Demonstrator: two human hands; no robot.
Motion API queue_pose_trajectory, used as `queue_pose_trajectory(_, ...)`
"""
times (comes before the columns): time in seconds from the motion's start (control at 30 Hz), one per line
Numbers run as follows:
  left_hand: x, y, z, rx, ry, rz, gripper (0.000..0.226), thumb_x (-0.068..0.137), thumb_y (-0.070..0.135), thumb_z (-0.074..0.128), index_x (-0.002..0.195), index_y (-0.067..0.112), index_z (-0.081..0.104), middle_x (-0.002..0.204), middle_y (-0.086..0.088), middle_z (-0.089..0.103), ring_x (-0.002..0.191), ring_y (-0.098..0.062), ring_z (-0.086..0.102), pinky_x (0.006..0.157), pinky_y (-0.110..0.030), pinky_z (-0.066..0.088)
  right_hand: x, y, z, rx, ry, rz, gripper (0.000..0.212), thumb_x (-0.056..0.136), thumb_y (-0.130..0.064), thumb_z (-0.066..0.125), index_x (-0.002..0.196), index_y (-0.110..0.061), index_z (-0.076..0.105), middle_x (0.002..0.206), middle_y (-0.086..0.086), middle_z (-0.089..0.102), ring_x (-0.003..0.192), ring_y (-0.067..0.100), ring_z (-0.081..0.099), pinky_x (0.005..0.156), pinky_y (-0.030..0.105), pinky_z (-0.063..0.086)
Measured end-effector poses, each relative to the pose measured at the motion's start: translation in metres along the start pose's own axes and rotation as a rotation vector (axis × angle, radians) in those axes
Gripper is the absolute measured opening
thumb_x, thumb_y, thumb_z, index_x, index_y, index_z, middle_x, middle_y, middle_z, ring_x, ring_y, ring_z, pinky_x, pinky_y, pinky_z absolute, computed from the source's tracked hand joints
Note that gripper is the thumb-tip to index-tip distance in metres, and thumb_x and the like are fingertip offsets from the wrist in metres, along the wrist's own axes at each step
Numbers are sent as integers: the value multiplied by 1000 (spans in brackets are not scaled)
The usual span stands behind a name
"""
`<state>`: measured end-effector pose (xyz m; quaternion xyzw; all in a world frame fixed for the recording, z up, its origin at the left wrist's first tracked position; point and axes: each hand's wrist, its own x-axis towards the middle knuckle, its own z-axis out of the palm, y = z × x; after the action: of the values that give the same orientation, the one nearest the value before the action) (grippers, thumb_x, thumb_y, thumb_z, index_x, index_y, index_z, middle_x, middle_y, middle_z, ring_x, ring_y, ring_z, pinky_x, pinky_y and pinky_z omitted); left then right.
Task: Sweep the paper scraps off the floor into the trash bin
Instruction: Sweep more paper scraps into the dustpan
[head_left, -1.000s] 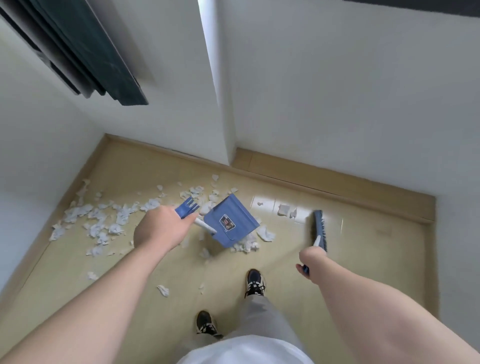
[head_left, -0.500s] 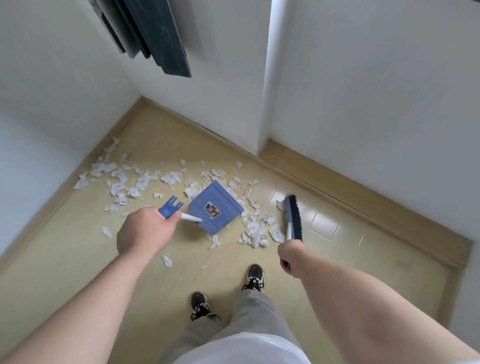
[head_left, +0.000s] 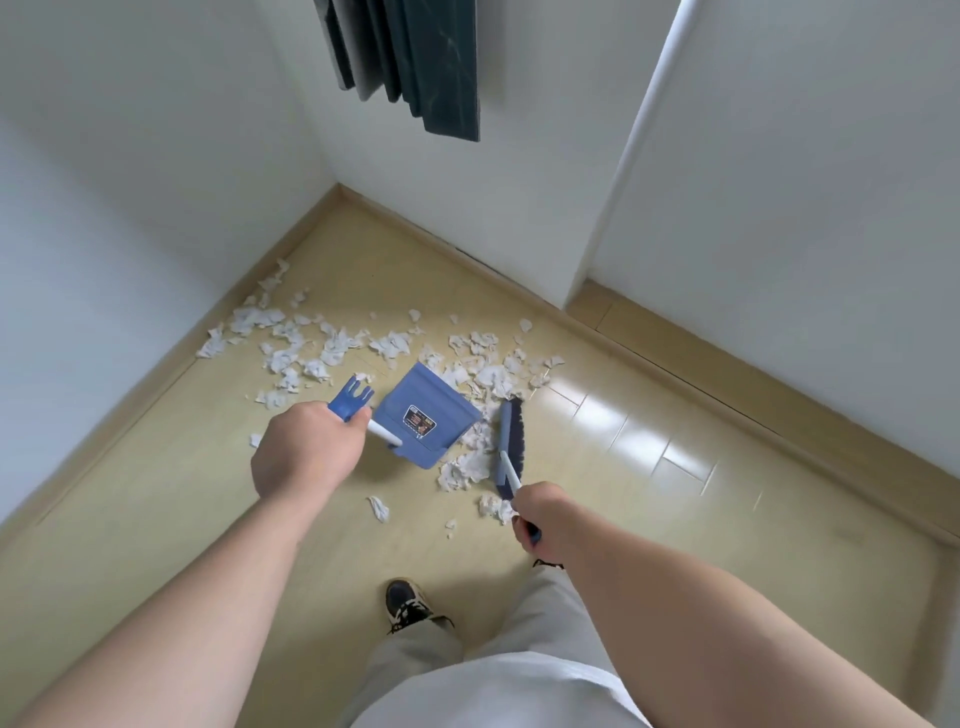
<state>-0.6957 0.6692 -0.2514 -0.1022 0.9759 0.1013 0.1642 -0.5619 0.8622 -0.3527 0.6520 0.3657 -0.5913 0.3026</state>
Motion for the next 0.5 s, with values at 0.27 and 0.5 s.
queue_pose_trajectory(0.27, 21, -64, -23, -27, -14, 98, 41, 92, 51, 58, 66, 19, 57, 66, 0, 60, 62, -26, 58, 55, -26, 40, -30, 39, 54, -46, 60, -134, 15, 95, -9, 42, 103, -4, 55, 82, 8, 49, 52, 13, 40, 31, 10, 32)
queue_pose_trajectory(0.5, 23, -83, -31, -104, -59, 129, 38, 92, 49, 58, 71, 18, 61, 67, 1, 60, 67, -28, 60, 55, -26, 39, -41, 72, 55, -5, 193, -124, 14, 96, -8, 44, 103, -4, 55, 80, 8, 46, 54, 14, 38, 32, 9, 34)
